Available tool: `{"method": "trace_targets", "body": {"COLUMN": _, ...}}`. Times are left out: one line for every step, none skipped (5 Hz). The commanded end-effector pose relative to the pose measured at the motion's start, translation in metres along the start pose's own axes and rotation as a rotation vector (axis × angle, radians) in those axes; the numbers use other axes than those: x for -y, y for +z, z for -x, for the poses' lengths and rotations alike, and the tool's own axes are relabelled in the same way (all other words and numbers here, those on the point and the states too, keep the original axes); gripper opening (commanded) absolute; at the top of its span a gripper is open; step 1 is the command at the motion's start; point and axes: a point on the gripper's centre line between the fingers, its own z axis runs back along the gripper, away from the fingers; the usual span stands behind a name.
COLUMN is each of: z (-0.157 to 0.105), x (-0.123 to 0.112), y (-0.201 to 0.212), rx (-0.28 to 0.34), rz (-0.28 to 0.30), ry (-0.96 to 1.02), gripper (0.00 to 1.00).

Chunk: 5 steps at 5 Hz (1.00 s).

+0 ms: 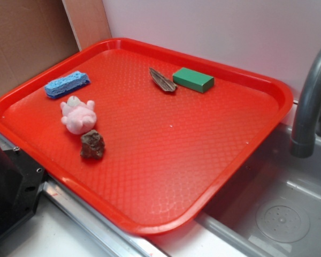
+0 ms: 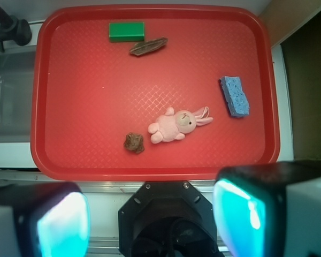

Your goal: Grab the blue sponge.

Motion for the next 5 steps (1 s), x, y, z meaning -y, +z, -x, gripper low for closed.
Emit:
{"method": "trace_targets", "body": {"z": 0.000, "x": 0.000, "y": 0.000, "rx": 0.000, "rz": 0.000, "ry": 0.000, "gripper": 1.00}}
{"method": "trace_targets", "body": {"z": 0.001, "x": -0.051, "y": -0.031, "rx": 0.031, "rz": 0.060, "ry": 0.026, "gripper": 1.00}}
{"method": "trace_targets", "body": {"z": -0.013, "x": -0.102, "y": -0.052, "rx": 0.045, "rz": 0.028, "ry": -0.008, "gripper": 1.00}}
{"method": "trace_targets", "body": {"z": -0.032, "x": -0.125, "y": -0.090, "rx": 0.002, "rz": -0.004, "ry": -0.114, "gripper": 1.00}}
{"method": "trace_targets", "body": {"z": -0.048, "x": -0.139, "y": -0.117, "rx": 0.009, "rz": 0.026, "ry": -0.189, "gripper": 1.00}}
